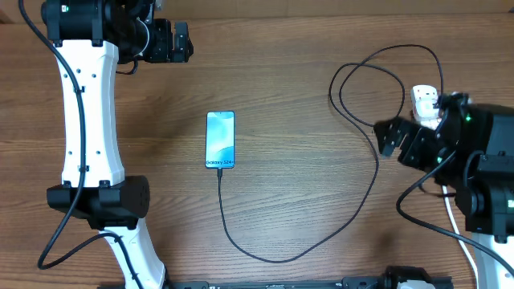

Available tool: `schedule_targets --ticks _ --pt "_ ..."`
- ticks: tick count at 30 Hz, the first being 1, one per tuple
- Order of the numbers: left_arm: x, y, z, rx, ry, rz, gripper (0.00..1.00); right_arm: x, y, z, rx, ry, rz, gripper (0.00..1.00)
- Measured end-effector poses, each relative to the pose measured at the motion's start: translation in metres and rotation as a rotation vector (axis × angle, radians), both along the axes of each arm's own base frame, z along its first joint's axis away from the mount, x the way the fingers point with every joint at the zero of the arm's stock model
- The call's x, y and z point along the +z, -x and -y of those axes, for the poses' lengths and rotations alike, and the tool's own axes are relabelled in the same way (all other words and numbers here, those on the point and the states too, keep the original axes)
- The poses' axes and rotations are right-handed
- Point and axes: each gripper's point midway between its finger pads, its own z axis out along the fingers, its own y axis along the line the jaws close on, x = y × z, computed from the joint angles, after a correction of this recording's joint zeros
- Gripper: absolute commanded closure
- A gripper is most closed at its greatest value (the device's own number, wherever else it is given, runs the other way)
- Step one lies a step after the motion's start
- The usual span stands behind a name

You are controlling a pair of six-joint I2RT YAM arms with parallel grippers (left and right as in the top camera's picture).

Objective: Plug charger to phone and switch on socket

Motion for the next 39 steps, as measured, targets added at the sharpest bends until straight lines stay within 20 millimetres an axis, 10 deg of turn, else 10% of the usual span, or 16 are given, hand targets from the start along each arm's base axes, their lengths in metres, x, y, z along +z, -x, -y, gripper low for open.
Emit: schedule_targets --ticks 11,39 --pt "0.000 0.000 0.000 0.000 0.000 0.000 0.00 0.032 0.016 0.007 -0.046 0.071 0.407 0.00" --pt "0.000 0.000 0.000 0.000 0.000 0.000 0.00 -0.071 0.037 0.006 -0.094 0.094 0.764 0.00"
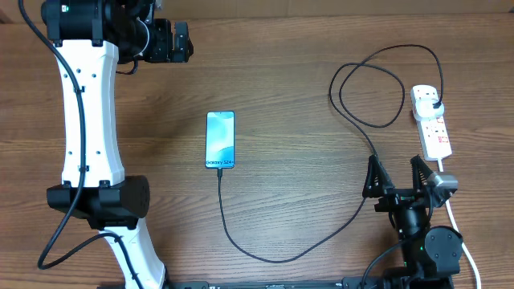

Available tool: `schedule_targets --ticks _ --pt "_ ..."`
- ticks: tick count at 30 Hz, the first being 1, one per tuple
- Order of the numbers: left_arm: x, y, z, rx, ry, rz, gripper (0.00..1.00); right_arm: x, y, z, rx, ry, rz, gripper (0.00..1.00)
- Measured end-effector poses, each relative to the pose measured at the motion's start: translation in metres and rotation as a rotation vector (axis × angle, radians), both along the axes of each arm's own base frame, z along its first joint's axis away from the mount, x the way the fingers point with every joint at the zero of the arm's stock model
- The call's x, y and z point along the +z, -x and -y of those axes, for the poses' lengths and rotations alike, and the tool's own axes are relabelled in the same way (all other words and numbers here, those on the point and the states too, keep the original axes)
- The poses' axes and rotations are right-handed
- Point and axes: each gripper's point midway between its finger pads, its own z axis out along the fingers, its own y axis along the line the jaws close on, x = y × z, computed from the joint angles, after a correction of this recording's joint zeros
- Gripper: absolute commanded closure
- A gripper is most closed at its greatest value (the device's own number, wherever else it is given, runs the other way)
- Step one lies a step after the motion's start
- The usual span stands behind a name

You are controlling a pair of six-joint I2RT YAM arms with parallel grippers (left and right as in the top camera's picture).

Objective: Plug charger to phone and switch on socket

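The phone (220,140) lies face up at the table's middle with its screen lit. A black charger cable (273,258) is plugged into the phone's near end. It curves along the front of the table and loops up to a plug (434,101) seated in the white power strip (432,127) at the right. My right gripper (396,173) is open and empty near the front edge, below the strip and well apart from it. My left gripper (185,42) hovers at the far left corner, distant from the phone, and its jaws are too dark to read.
The cable forms a wide loop (377,84) left of the power strip. The strip's white lead (454,217) runs down past my right arm to the front edge. My left arm's white column (88,120) stands over the table's left side.
My right gripper was up at the power strip, covering part of it. It is now back near the front edge, open, and the whole strip shows. The left arm, phone and cable are unchanged.
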Motion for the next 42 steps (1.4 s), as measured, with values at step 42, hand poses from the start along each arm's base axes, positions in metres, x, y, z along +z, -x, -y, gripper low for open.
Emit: schedule_targets --ticks 42 --pt "0.000 0.000 0.000 0.000 0.000 0.000 0.00 -0.038 -0.007 0.008 -0.050 0.002 -0.008 0.00"
